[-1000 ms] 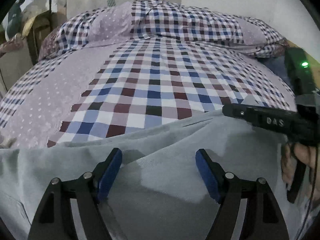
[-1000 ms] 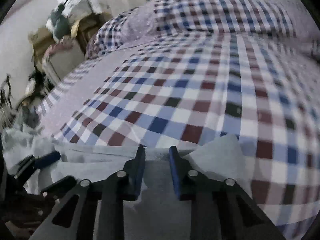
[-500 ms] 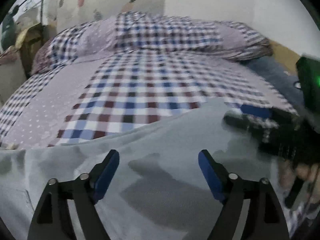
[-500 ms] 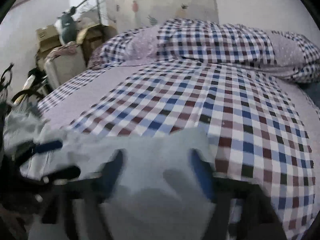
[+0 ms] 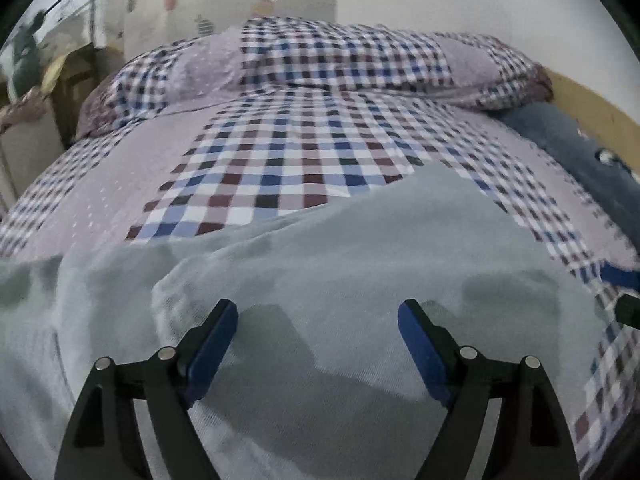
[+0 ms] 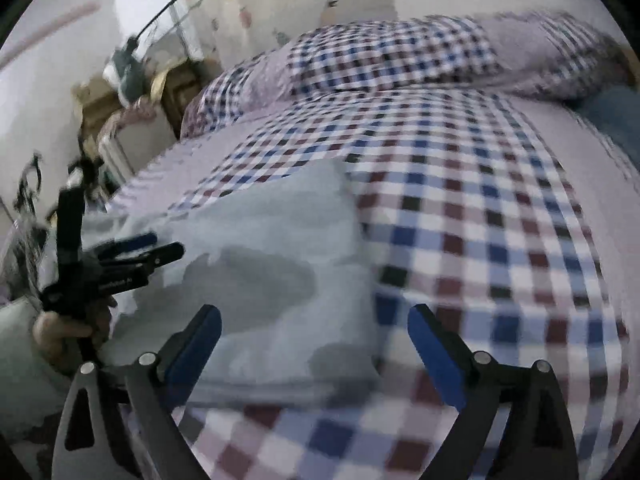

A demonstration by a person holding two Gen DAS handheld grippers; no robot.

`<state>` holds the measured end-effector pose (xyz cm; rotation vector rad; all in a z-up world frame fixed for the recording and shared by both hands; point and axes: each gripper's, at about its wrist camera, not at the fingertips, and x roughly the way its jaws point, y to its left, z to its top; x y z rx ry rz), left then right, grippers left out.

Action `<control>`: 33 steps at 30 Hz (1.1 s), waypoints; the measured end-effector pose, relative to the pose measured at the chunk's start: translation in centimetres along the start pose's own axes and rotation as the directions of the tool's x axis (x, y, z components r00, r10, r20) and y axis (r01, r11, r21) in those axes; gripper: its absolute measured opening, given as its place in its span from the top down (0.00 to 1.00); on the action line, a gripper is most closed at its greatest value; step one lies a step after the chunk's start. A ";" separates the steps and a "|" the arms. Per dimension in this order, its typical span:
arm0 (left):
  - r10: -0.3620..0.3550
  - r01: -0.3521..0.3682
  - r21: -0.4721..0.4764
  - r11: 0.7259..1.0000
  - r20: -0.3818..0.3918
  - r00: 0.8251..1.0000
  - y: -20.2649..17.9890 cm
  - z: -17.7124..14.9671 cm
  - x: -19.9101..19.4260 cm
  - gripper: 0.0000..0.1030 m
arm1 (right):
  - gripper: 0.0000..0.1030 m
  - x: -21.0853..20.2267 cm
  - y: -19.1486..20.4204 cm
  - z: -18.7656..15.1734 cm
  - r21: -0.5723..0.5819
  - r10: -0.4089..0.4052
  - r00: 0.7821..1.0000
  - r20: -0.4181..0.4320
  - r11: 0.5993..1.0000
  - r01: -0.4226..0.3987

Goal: Fold clothes

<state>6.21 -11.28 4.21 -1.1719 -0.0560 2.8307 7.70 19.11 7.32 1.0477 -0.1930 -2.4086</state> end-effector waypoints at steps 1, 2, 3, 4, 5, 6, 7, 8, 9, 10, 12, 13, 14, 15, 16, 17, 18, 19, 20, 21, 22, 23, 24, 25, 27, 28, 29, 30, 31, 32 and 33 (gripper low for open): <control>-0.005 0.005 -0.021 1.000 0.005 1.000 0.3 -0.4 -0.5 0.17 | 0.05 -0.6 -1.1 -0.5 0.056 0.040 0.999 0.014 0.998 -0.041; -0.011 0.011 -0.036 0.999 0.009 1.000 0.4 -0.9 -1.1 0.17 | 0.05 -0.6 -2.3 -0.9 0.121 0.090 0.996 0.022 0.988 -0.092; -0.017 0.017 -0.050 0.999 0.012 1.000 0.5 -1.4 -1.6 0.17 | 0.05 -0.3 -3.5 -1.2 0.198 0.150 0.988 0.024 0.968 -0.152; -0.016 0.017 -0.054 0.998 0.014 1.000 0.5 -1.9 -2.2 0.17 | 0.05 0.3 -4.5 -1.4 0.261 0.208 0.978 0.017 0.943 -0.205; -0.016 0.016 -0.056 0.998 0.009 1.000 0.4 -2.4 -2.6 0.17 | 0.05 1.0 -5.4 -1.6 0.322 0.270 0.963 0.008 0.911 -0.258; -0.016 0.016 -0.058 0.998 0.003 1.000 0.3 -2.9 -3.1 0.17 | 0.05 1.6 -6.1 -1.7 0.372 0.323 0.946 0.004 0.878 -0.301; -0.015 0.015 -0.060 0.998 -0.002 1.000 0.3 -3.4 -3.6 0.17 | 0.05 2.2 -6.5 -1.8 0.403 0.358 0.934 0.005 0.854 -0.330; -0.017 0.016 -0.061 0.998 -0.012 1.000 0.1 -4.0 -4.2 0.17 | 0.05 2.8 -6.9 -1.8 0.433 0.393 0.919 0.002 0.828 -0.355; -0.017 0.016 -0.062 0.998 -0.016 1.000 0.1 -4.3 -4.6 0.17 | 0.05 3.5 -7.2 -1.8 0.462 0.424 0.905 -0.010 0.805 -0.372; -0.019 0.017 -0.063 0.998 -0.020 1.000 0.0 -4.7 -5.0 0.17 | 0.05 4.2 -7.3 -1.7 0.478 0.446 0.895 -0.019 0.790 -0.384; -0.025 0.023 -0.066 0.998 -0.023 0.999 0.0 -5.6 -6.0 0.17 | 0.04 5.0 -7.3 -1.4 0.477 0.476 0.879 -0.028 0.779 -0.407; -0.030 0.029 -0.066 0.997 -0.020 0.999 0.0 -5.8 -6.4 0.17 | 0.03 5.4 -7.2 -1.3 0.477 0.491 0.871 -0.032 0.773 -0.418; -0.035 0.034 -0.065 0.997 -0.018 0.999 0.0 -6.1 -6.9 0.17 | 0.03 5.7 -7.2 -1.1 0.477 0.505 0.862 -0.037 0.767 -0.429; -0.035 0.034 -0.064 0.997 -0.017 0.999 0.0 -6.2 -7.2 0.17 | 0.03 6.1 -7.2 -1.0 0.472 0.515 0.856 -0.041 0.765 -0.438; -0.034 0.033 -0.066 0.997 -0.015 0.999 0.1 -6.3 -7.5 0.17 | 0.03 6.3 -7.1 -0.9 0.460 0.518 0.854 -0.047 0.770 -0.442; -0.035 0.034 -0.075 0.997 -0.012 0.999 0.4 -6.5 -7.9 0.17 | 0.03 6.8 -6.9 -0.7 0.446 0.522 0.851 -0.062 0.777 -0.444; -0.035 0.034 -0.093 0.995 -0.008 0.999 0.8 -6.5 -8.3 0.17 | 0.03 7.2 -6.6 -0.6 0.430 0.527 0.845 -0.088 0.785 -0.446; -0.035 0.035 -0.110 0.993 -0.004 0.999 1.1 -6.6 -8.7 0.17 | 0.03 7.4 -6.4 -0.4 0.415 0.535 0.837 -0.115 0.792 -0.449; -0.040 0.040 -0.136 0.990 0.003 0.999 1.7 -6.7 -9.3 0.17 | 0.03 7.7 -6.2 -0.2 0.400 0.541 0.829 -0.142 0.797 -0.452; -0.043 0.044 -0.158 0.986 0.011 0.999 2.2 -6.7 -9.8 0.17 | 0.03 8.1 -6.0 0.0 0.388 0.546 0.822 -0.165 0.802 -0.455; -0.050 0.053 -0.188 0.981 0.017 0.999 3.0 -6.8 -10.3 0.17 | 0.03 8.5 -5.8 0.2 0.383 0.547 0.817 -0.181 0.804 -0.454; -0.058 0.062 -0.219 0.974 0.023 0.998 3.9 -7.0 -10.8 0.17 | 0.03 8.9 -5.7 0.3 0.378 0.549 0.812 -0.197 0.807 -0.453; -0.070 0.074 -0.245 0.967 0.024 0.997 4.5 -7.2 -11.2 0.17 | 0.03 9.3 -5.6 0.5 0.373 0.550 0.808 -0.213 0.810 -0.453; -0.084 0.087 -0.270 0.959 0.023 0.996 5.1 -7.6 -11.5 0.17 | 0.03 9.7 -5.5 0.7 0.368 0.551 0.803 -0.229 0.812 -0.453; -0.119 0.120 -0.315 0.941 0.024 0.993 6.2 -8.6 -11.9 0.17 | 0.03 10.5 -5.2 1.0 0.358 0.552 0.792 -0.260 0.817 -0.452; -0.137 0.138 -0.331 0.934 0.025 0.990 6.5 -9.0 -12.1 0.17 | 0.03 10.9 -5.1 1.1 0.353 0.553 0.786 -0.276 0.819 -0.452; -0.148 0.147 -0.341 0.929 0.022 0.989 6.7 -9.4 -12.1 0.17 | 0.03 11.3 -4.9 1.3 0.348 0.553 0.781 -0.292 0.821 -0.452; -0.145 0.140 -0.343 0.929 0.012 0.989 6.7 -9.6 -12.0 0.17 | 0.03 11.6 -4.7 1.4 0.338 0.548 0.779 -0.304 0.827 -0.449; -0.133 0.123 -0.340 0.932 -0.005 0.991 6.6 -9.8 -11.8 0.17 | 0.03 11.5 -4.2 1.3 0.320 0.534 0.787 -0.308 0.837 -0.443; -0.117 0.099 -0.336 0.937 -0.033 0.993 6.3 -9.8 -11.3 0.17 | 0.03 11.3 -3.8 1.2 0.303 0.521 0.796 -0.308 0.847 -0.437; -0.100 0.074 -0.332 0.940 -0.061 0.993 6.1 -9.9 -10.8 0.17 | 0.07 11.2 -3.5 1.1 0.284 0.504 0.808 -0.305 0.858 -0.427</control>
